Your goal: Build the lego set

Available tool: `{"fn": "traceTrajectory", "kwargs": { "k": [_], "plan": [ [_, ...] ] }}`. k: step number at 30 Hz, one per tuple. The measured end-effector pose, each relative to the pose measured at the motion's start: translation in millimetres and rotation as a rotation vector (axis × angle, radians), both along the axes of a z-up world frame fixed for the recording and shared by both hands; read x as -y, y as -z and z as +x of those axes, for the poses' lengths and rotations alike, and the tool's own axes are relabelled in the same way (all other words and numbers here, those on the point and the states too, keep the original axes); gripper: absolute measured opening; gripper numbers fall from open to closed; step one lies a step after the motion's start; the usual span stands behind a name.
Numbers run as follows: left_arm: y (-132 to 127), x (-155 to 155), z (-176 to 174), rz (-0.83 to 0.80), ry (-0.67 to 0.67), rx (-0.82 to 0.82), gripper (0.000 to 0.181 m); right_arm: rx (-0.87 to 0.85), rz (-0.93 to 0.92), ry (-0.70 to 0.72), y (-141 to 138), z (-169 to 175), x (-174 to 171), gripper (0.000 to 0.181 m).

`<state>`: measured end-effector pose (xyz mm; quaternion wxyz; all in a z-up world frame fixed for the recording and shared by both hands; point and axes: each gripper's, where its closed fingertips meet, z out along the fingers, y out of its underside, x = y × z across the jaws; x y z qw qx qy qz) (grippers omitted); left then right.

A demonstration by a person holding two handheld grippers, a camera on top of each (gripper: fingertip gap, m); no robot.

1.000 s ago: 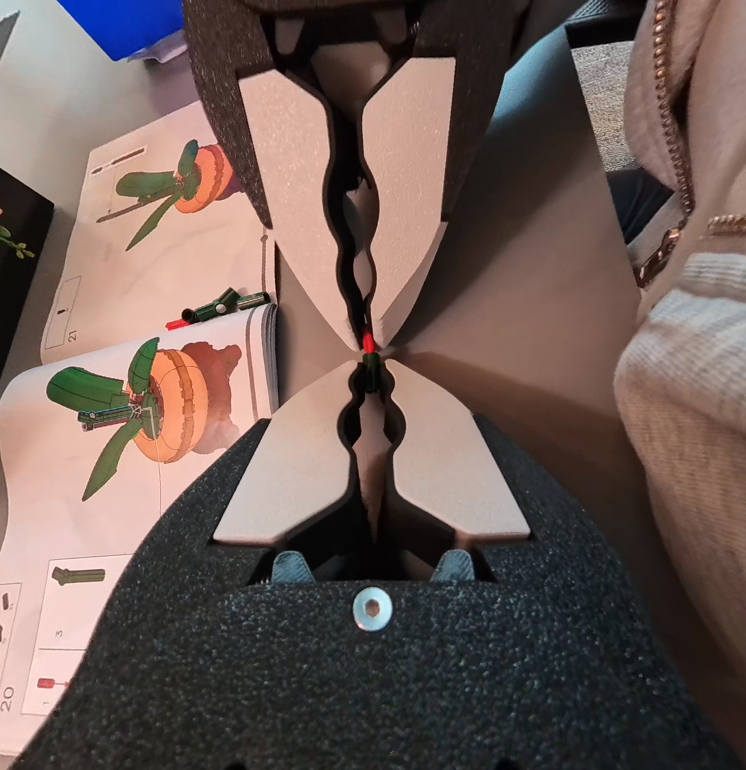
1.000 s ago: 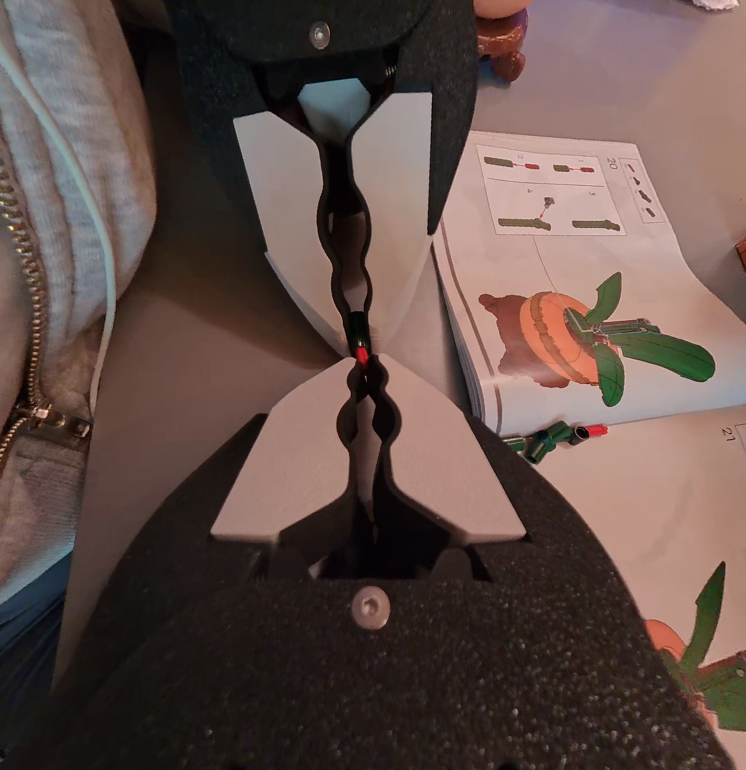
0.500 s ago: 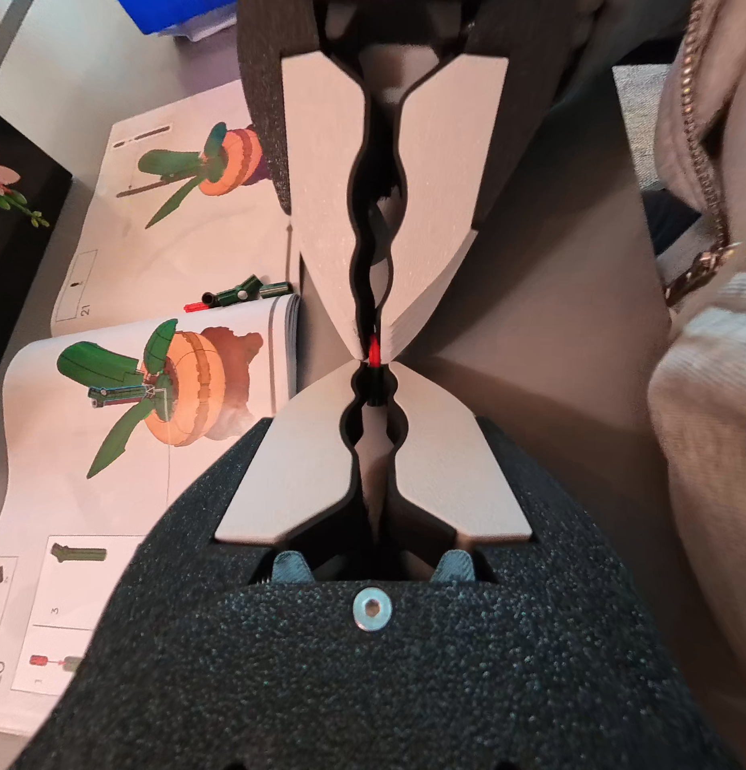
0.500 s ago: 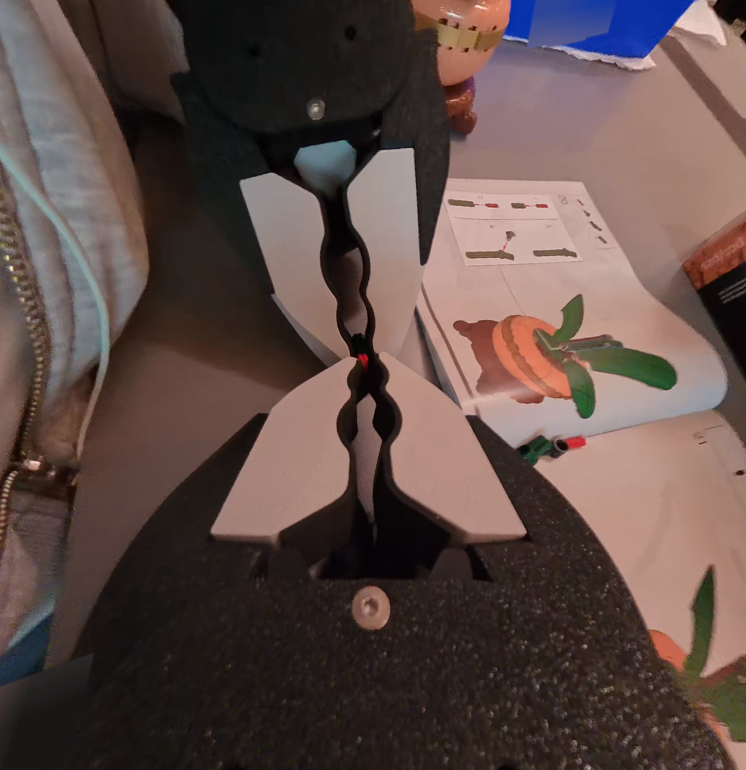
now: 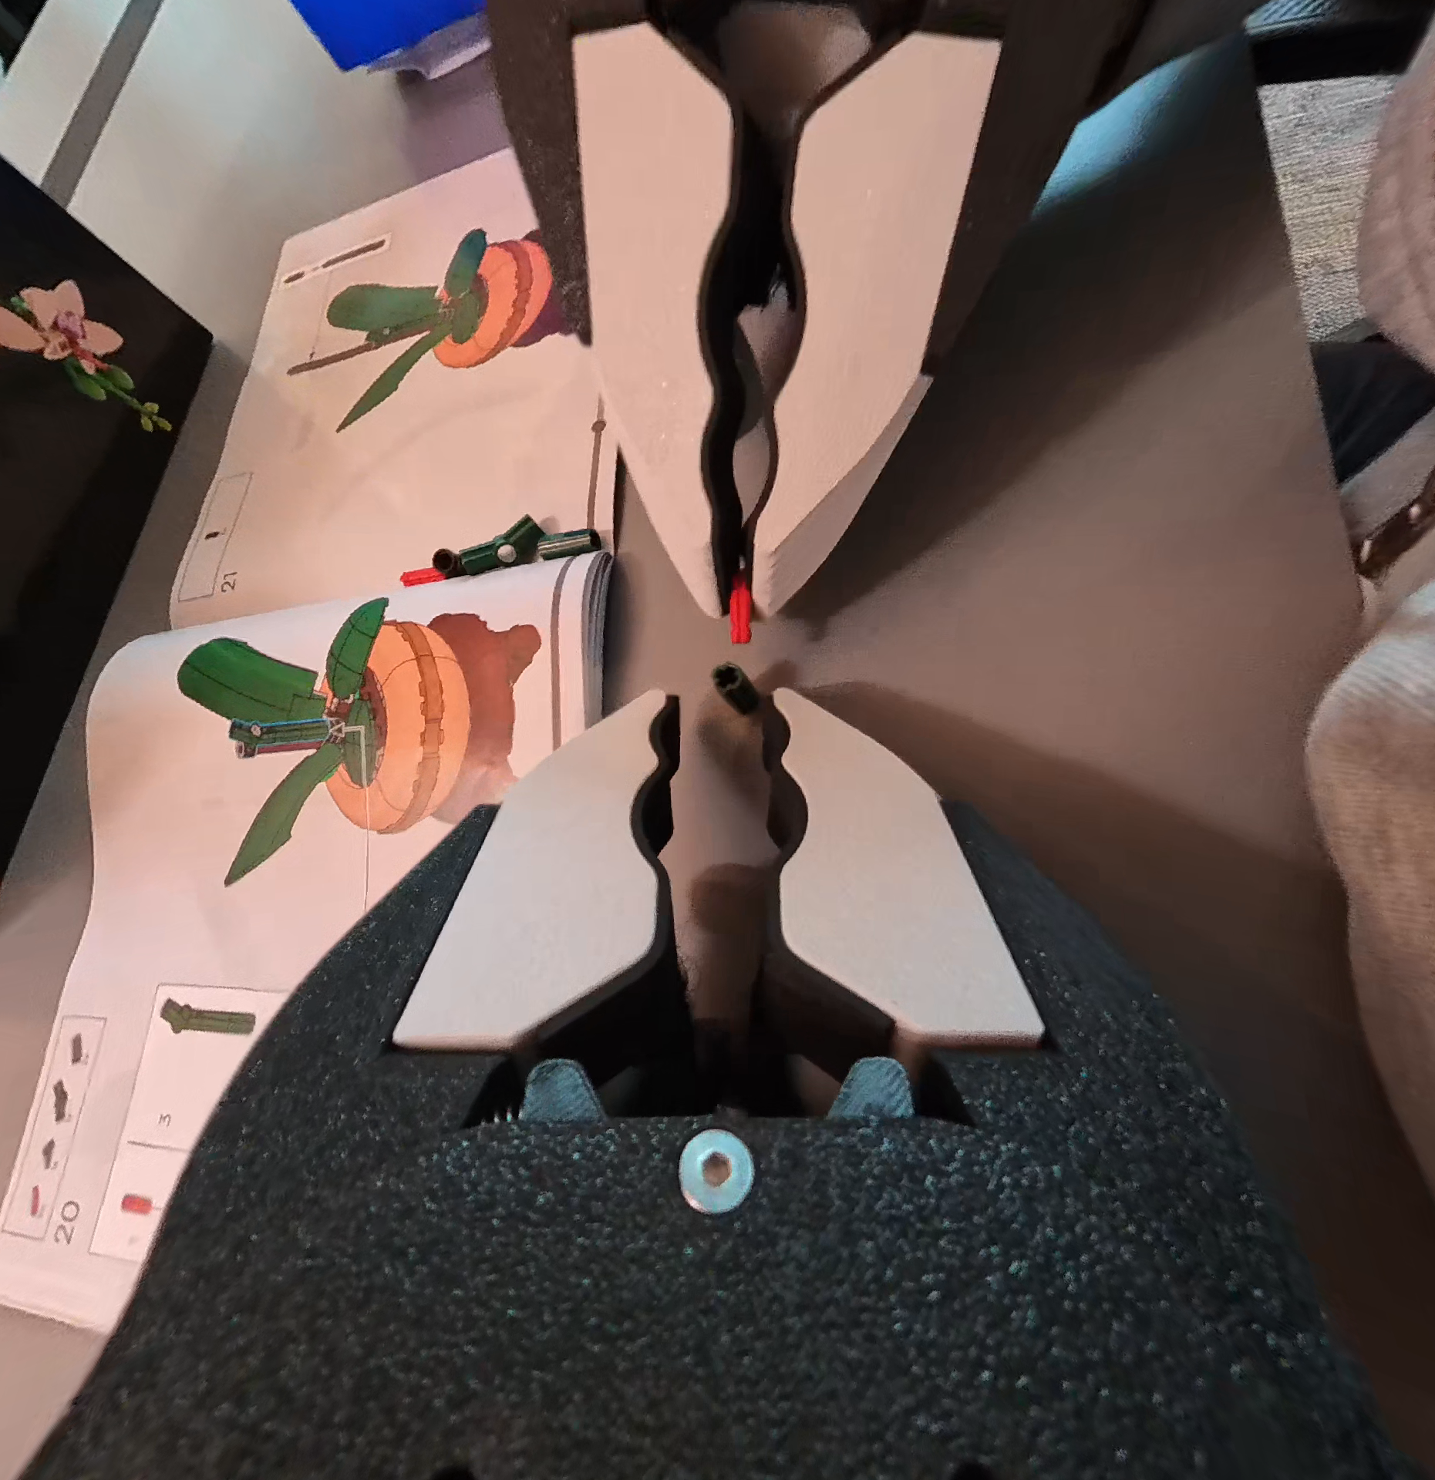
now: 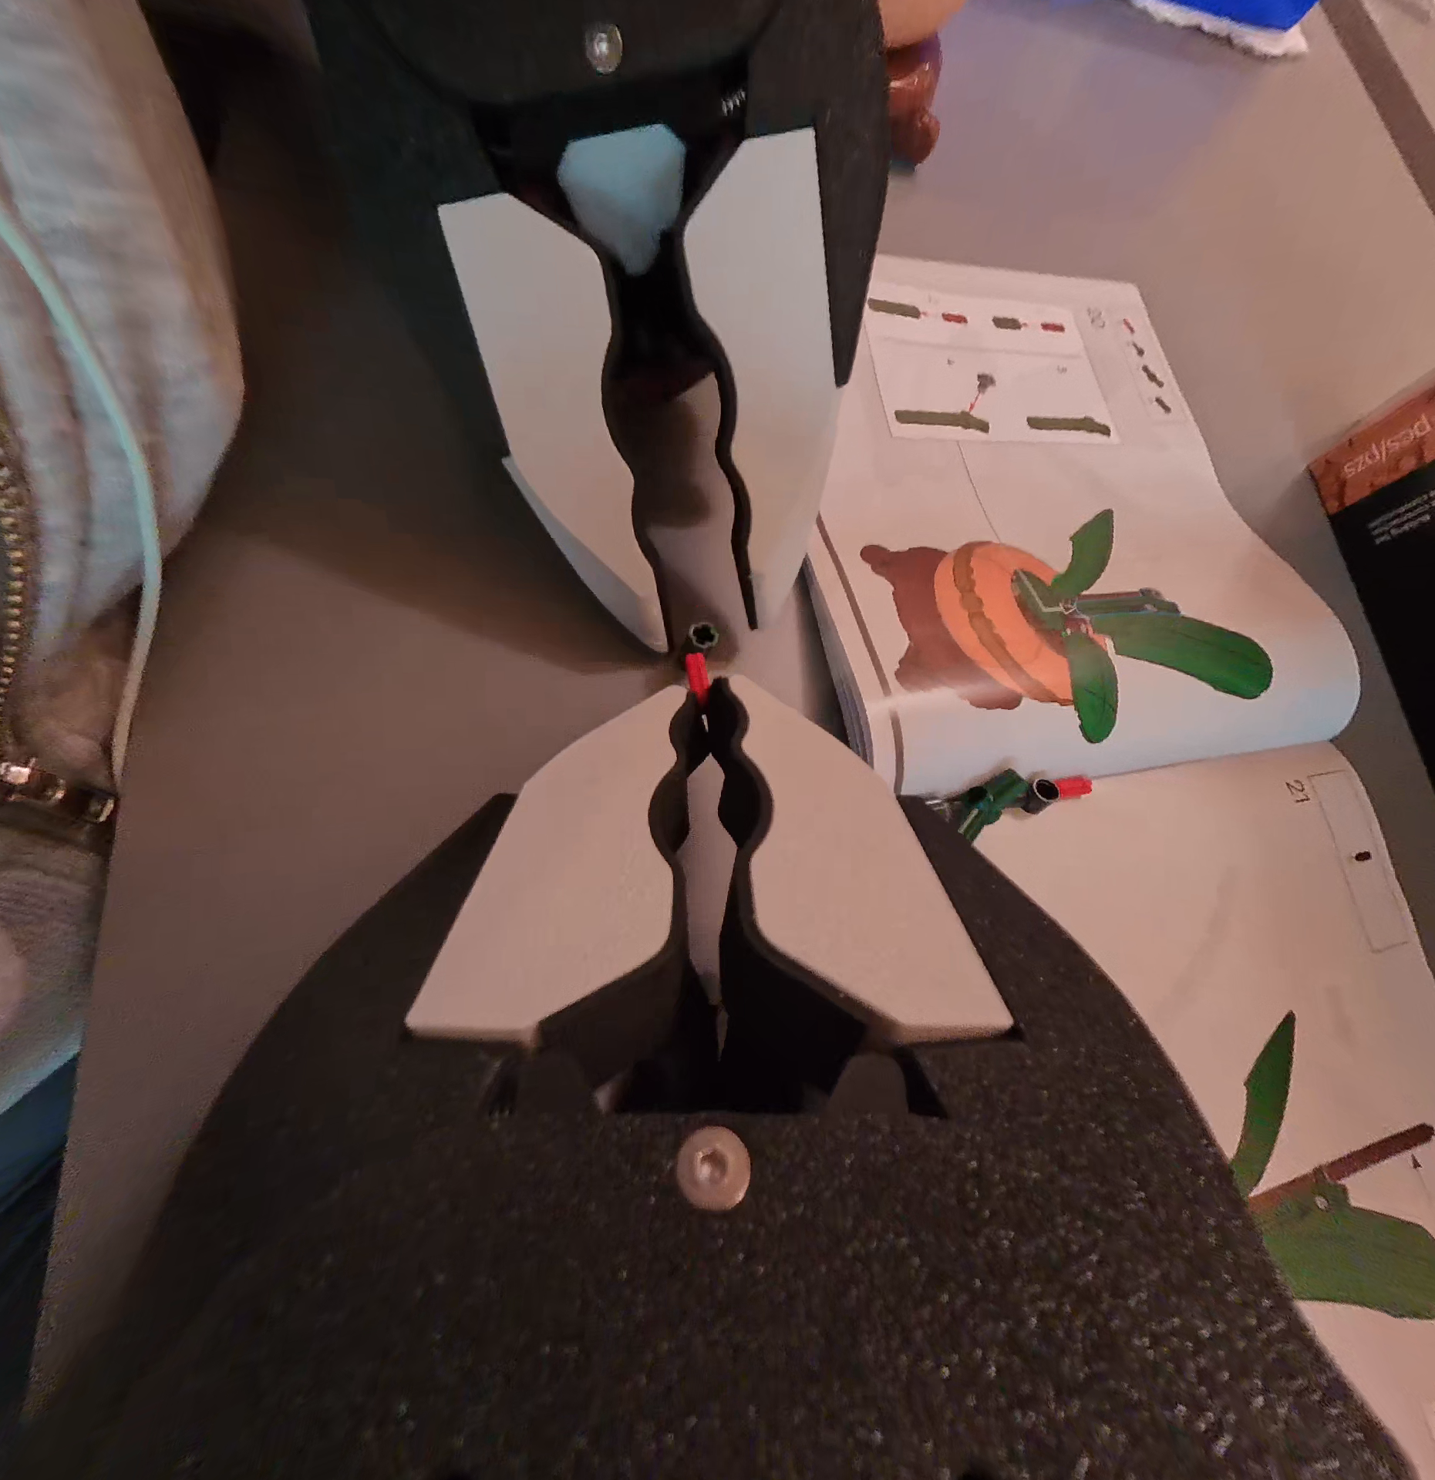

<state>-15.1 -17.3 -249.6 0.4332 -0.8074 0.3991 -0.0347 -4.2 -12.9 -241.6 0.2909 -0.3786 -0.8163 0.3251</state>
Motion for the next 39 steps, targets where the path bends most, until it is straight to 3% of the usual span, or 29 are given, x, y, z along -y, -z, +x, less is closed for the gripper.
{"fn": "traceTrajectory", "kwargs": {
  "k": [9,15,20,23,26,33,39],
  "plan": [
    [0.9,-2.5,-0.4,-0.028,-0.017,0.005,0.017,0.022,-0.006,0.012,-13.4,-4.5,-2.6,0.002],
    [0.6,-1.5,-1.0,-0.021,-0.020,0.018,0.018,0.047,-0.299,0.073,-14.4,-3.0,-3.9,0.002],
    [-15.1,-5.8,-3.1,0.043,-0.041,0.075,0.020,0.001,-0.184,0.067,-25.7,0.9,-6.6,0.002],
    [-46.2,-1.7,2.4,0.102,-0.032,0.300,0.018,-0.057,-0.190,0.063,-37.5,-1.4,-4.7,0.002],
    [-64.5,6.0,10.1,0.076,-0.003,0.498,0.014,-0.120,-0.073,0.008,-46.1,-3.2,1.2,0.002],
    [-66.9,9.1,17.3,0.140,0.009,0.404,0.005,-0.121,0.084,-0.058,-54.1,-2.8,13.8,0.002],
    [-86.9,15.8,17.6,0.207,0.013,0.569,0.003,-0.268,0.010,-0.015,-78.9,-4.6,18.3,0.009]
  ]
}}
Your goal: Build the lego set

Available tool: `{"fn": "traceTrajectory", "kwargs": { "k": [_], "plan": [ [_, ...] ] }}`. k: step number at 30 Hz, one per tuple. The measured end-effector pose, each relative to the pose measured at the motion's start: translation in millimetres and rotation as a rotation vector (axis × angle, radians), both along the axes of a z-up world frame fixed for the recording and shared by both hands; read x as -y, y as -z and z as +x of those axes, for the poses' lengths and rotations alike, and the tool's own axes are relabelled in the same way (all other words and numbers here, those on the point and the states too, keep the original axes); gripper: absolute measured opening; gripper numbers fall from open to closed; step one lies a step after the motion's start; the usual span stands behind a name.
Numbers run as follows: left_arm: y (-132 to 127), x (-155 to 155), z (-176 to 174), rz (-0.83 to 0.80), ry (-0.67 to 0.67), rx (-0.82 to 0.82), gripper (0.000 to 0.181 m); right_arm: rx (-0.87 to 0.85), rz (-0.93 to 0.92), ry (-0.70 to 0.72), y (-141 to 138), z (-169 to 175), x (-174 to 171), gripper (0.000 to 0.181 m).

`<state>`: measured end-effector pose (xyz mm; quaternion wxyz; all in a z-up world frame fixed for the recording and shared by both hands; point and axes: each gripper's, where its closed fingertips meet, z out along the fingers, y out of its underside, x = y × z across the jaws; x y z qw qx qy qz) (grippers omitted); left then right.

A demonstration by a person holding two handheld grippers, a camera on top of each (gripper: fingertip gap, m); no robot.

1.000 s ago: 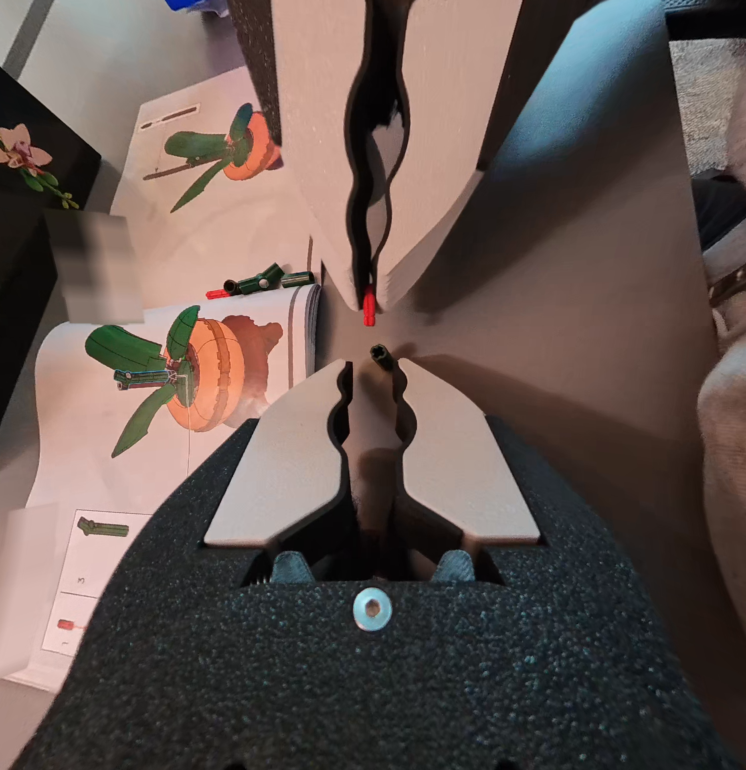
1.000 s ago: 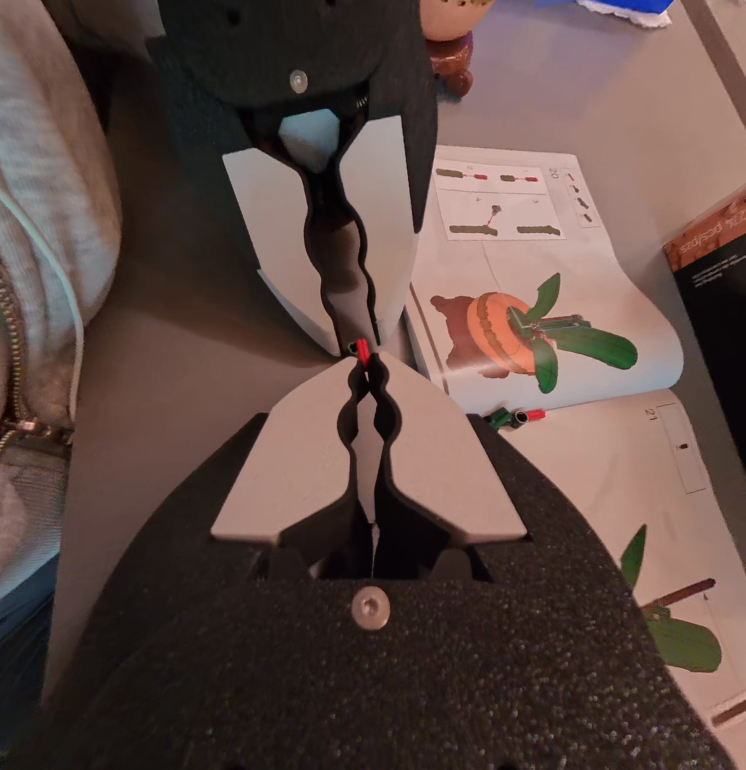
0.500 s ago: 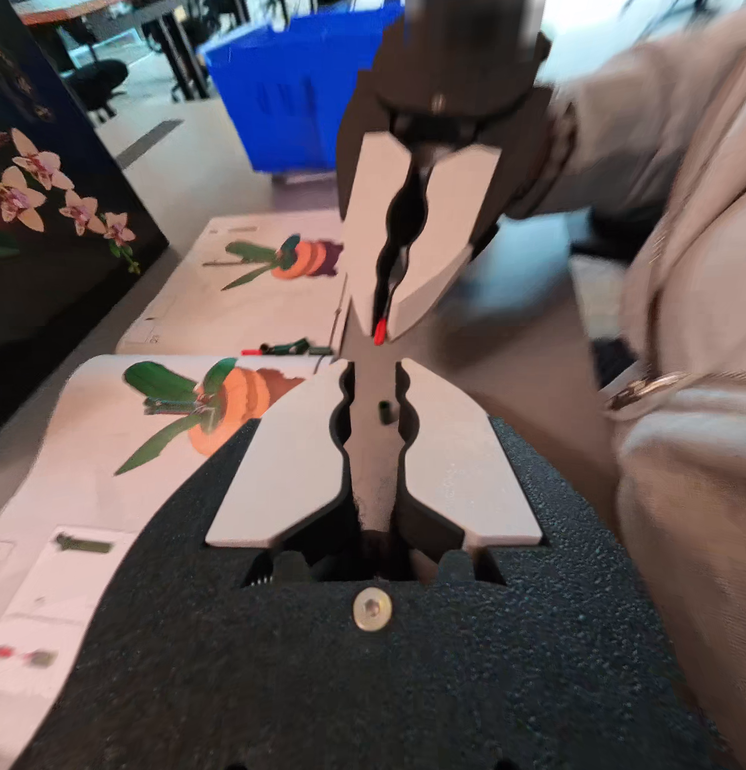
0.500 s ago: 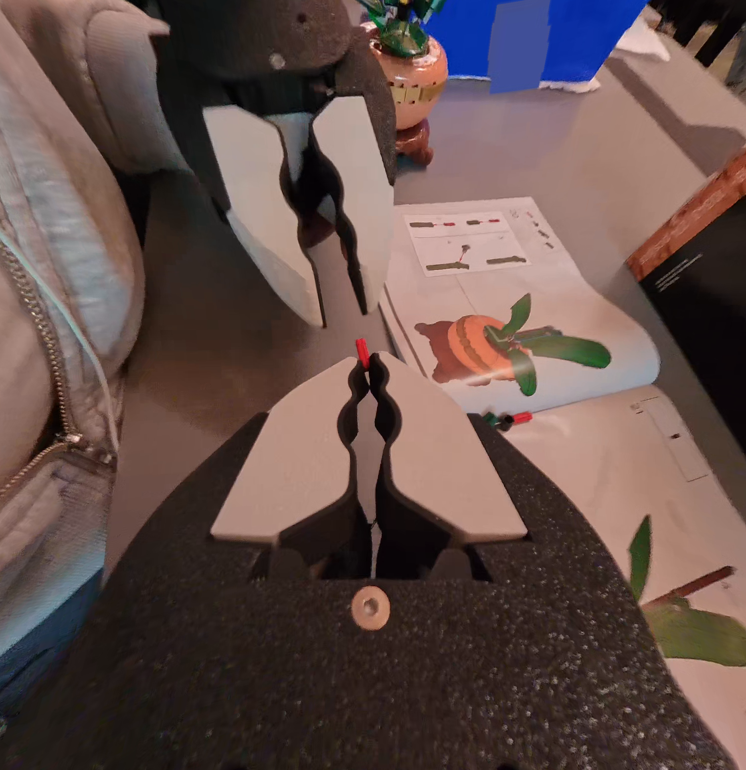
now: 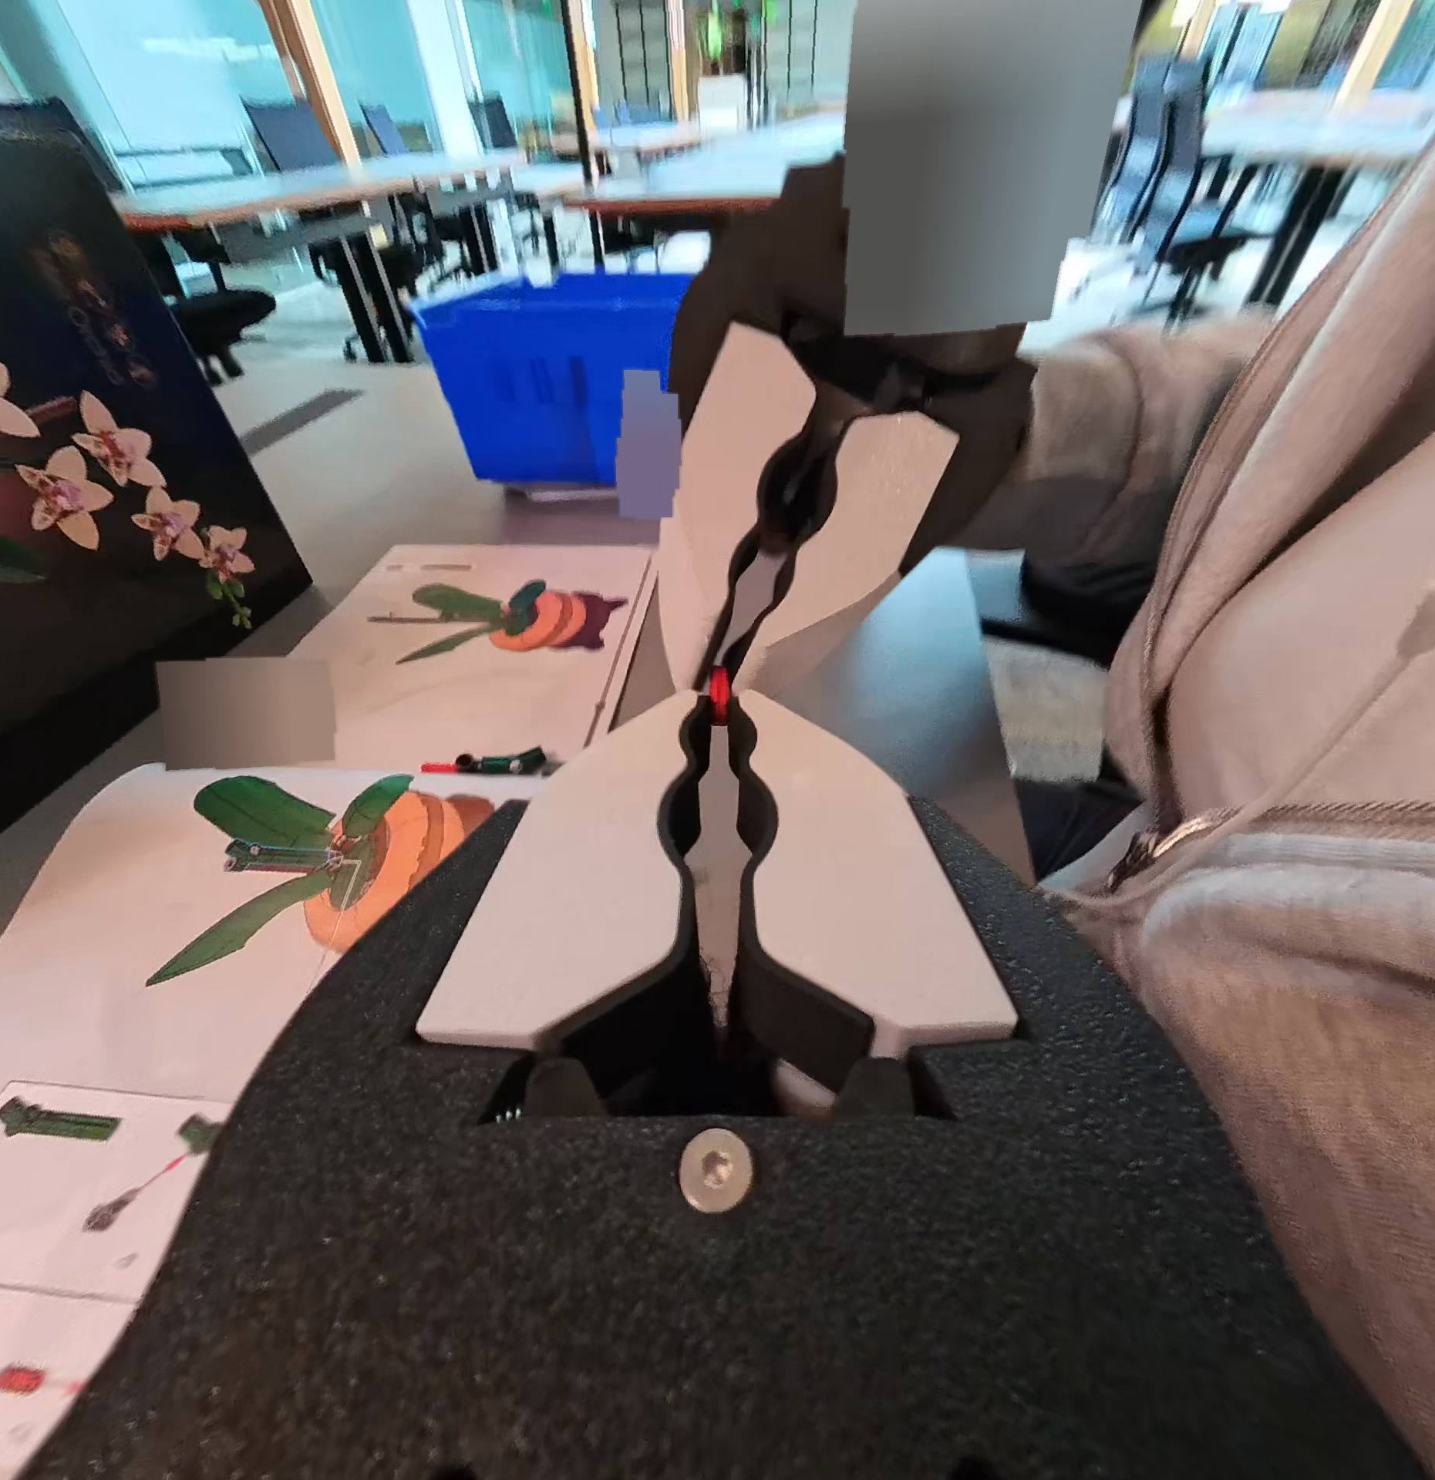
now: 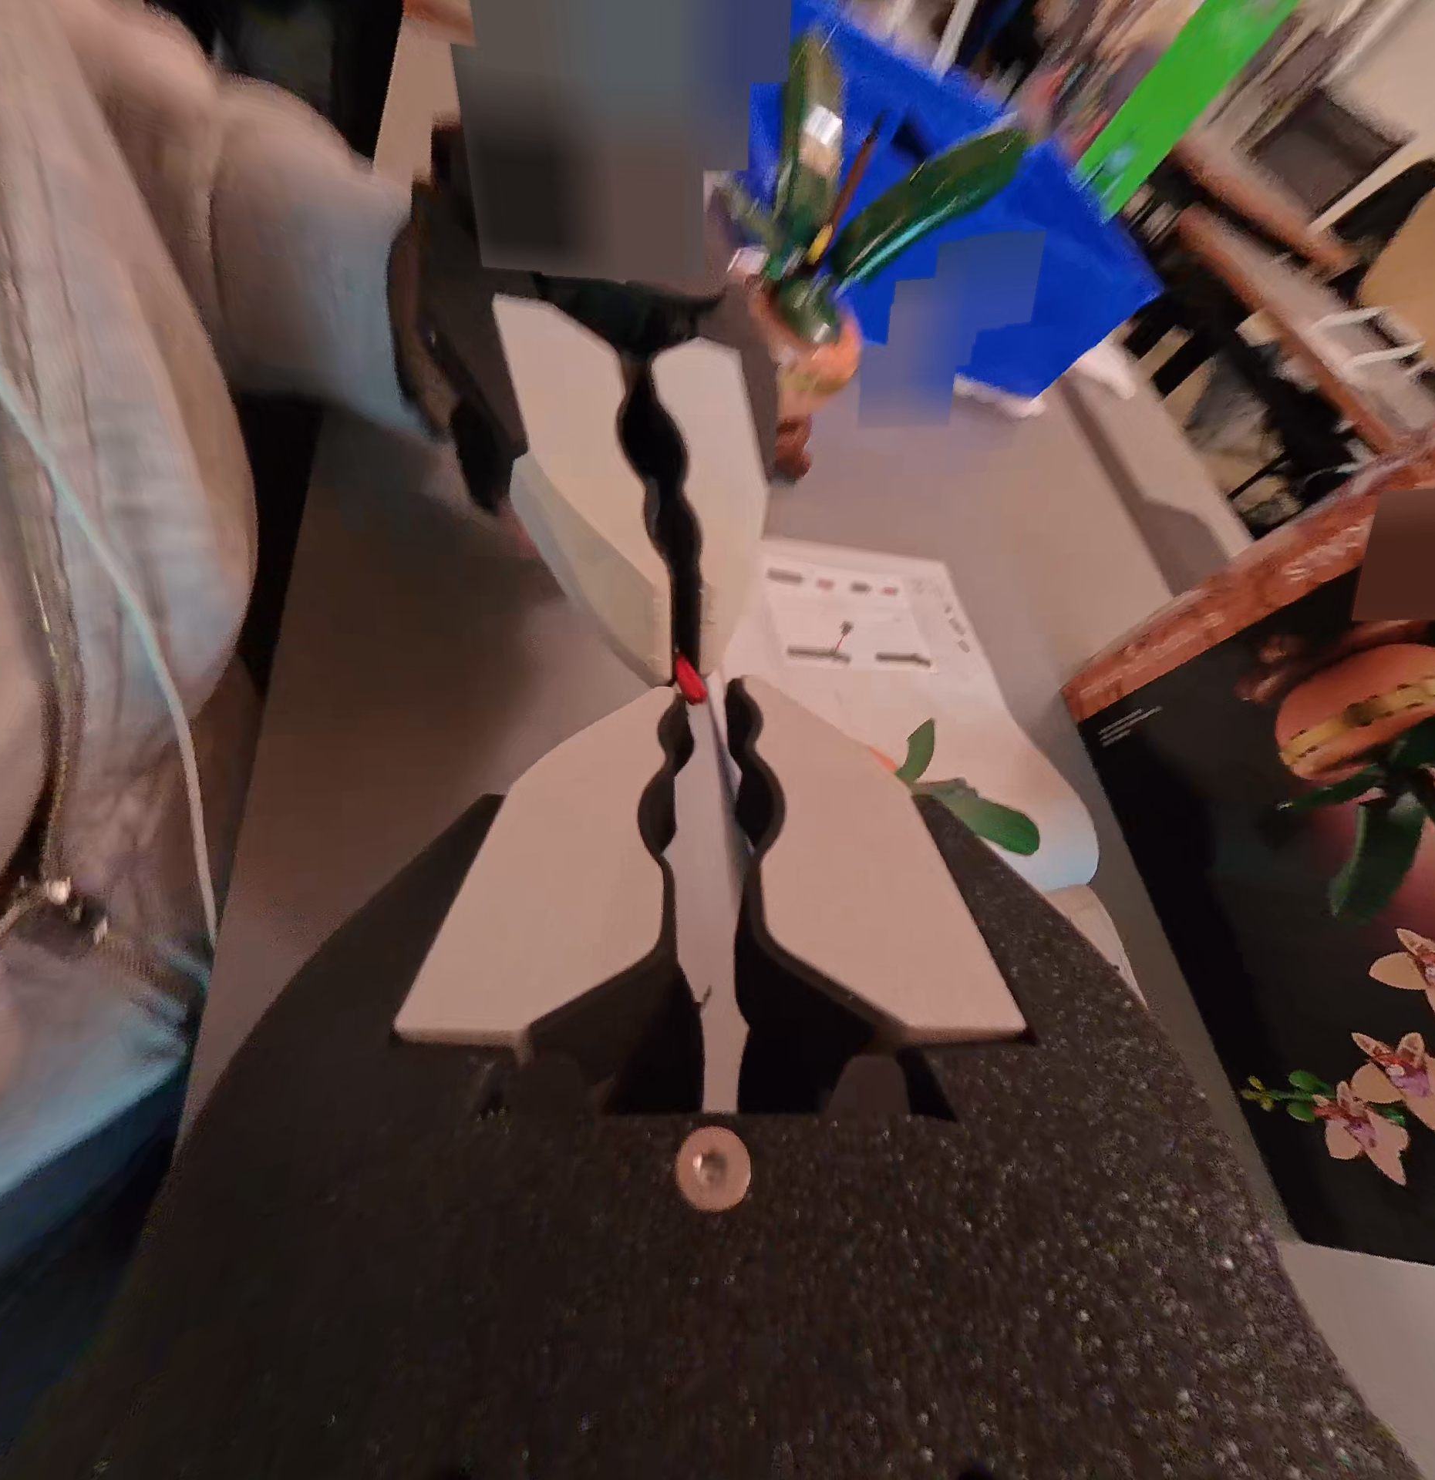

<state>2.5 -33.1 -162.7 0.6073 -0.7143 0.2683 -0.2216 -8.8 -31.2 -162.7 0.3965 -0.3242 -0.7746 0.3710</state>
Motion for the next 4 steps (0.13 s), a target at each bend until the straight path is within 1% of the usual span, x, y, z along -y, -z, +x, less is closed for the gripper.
{"fn": "traceTrajectory", "kwargs": {
  "k": [1,4],
  "plan": [
    [-8.1,1.6,-1.3,0.019,0.007,0.083,0.003,-0.057,-0.076,0.002,-9.1,0.4,0.0,0.016],
    [-34.3,8.2,-7.7,0.055,0.055,0.376,0.003,-0.180,-0.414,-0.085,-32.0,7.6,5.3,0.018]
  ]
}}
